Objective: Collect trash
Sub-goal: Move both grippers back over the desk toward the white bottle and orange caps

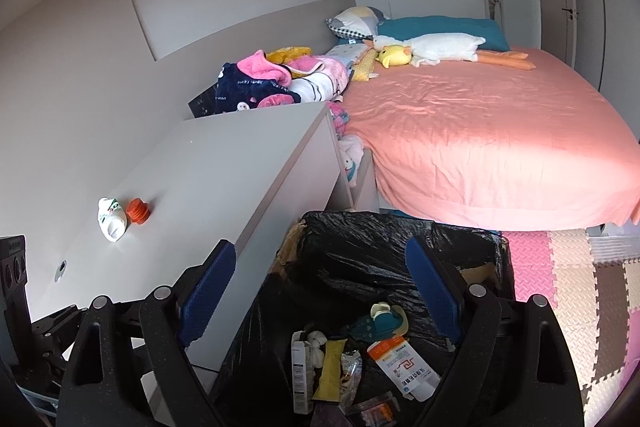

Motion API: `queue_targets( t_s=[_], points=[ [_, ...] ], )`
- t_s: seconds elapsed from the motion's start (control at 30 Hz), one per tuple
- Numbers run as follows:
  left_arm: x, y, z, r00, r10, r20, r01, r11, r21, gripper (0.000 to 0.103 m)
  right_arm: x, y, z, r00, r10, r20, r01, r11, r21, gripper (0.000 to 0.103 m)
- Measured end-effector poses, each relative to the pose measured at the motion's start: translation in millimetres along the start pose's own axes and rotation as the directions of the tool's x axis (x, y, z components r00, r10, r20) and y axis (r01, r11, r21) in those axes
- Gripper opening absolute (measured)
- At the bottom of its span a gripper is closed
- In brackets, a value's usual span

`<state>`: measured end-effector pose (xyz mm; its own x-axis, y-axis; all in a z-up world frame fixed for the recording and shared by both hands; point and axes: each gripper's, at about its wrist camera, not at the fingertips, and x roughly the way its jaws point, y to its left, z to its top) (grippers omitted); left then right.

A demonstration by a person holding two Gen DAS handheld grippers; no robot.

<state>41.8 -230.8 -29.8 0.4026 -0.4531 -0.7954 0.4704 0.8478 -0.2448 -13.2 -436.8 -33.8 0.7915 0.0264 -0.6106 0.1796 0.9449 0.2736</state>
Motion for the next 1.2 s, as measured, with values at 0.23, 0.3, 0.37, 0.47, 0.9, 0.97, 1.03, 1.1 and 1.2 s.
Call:
queue_targets(
  t_s=[0.23, 0.3, 0.37, 0.47, 0.9, 0.97, 1.03, 1.1, 1.2],
  points=[
    [-2, 23, 3, 1.000, 0.027, 0.002, -0.027, 0.999, -0.046, 0.096, 15, 24, 0, 0.999, 0.033, -0.026, -0.034, 0.998, -0.043, 0.087],
    [-2, 29, 3, 0.999, 0.038, 0.001, -0.038, 0.998, -0.057, 0.096, 20, 31, 0, 0.999, 0.043, -0.032, -0.045, 0.998, -0.051, 0.087],
    [-3, 35, 3, 0.999, 0.047, 0.002, -0.047, 0.997, -0.066, 0.096, 24, 37, 1, 0.998, 0.053, -0.037, -0.055, 0.997, -0.059, 0.087],
    [-4, 45, 4, 0.998, 0.066, 0.005, -0.065, 0.994, -0.088, 0.096, 30, 46, 1, 0.997, 0.067, -0.045, -0.070, 0.995, -0.072, 0.087],
    [-11, 92, 5, 0.988, 0.154, 0.005, -0.151, 0.973, -0.176, 0.096, 66, 91, 4, 0.986, 0.131, -0.101, -0.142, 0.982, -0.121, 0.087],
    [-13, 101, 5, 0.987, 0.163, 0.004, -0.159, 0.968, -0.195, 0.096, 72, 98, 4, 0.984, 0.136, -0.112, -0.151, 0.980, -0.132, 0.087],
    [-14, 110, 6, 0.986, 0.169, 0.004, -0.165, 0.963, -0.214, 0.096, 78, 104, 5, 0.982, 0.143, -0.121, -0.159, 0.977, -0.139, 0.087],
    [-15, 117, 8, 0.984, 0.179, 0.002, -0.174, 0.958, -0.228, 0.096, 84, 110, 6, 0.980, 0.149, -0.130, -0.167, 0.976, -0.143, 0.087],
    [-17, 128, 9, 0.982, 0.190, 0.001, -0.184, 0.952, -0.247, 0.096, 92, 118, 7, 0.978, 0.155, -0.142, -0.175, 0.973, -0.148, 0.087]
  ],
)
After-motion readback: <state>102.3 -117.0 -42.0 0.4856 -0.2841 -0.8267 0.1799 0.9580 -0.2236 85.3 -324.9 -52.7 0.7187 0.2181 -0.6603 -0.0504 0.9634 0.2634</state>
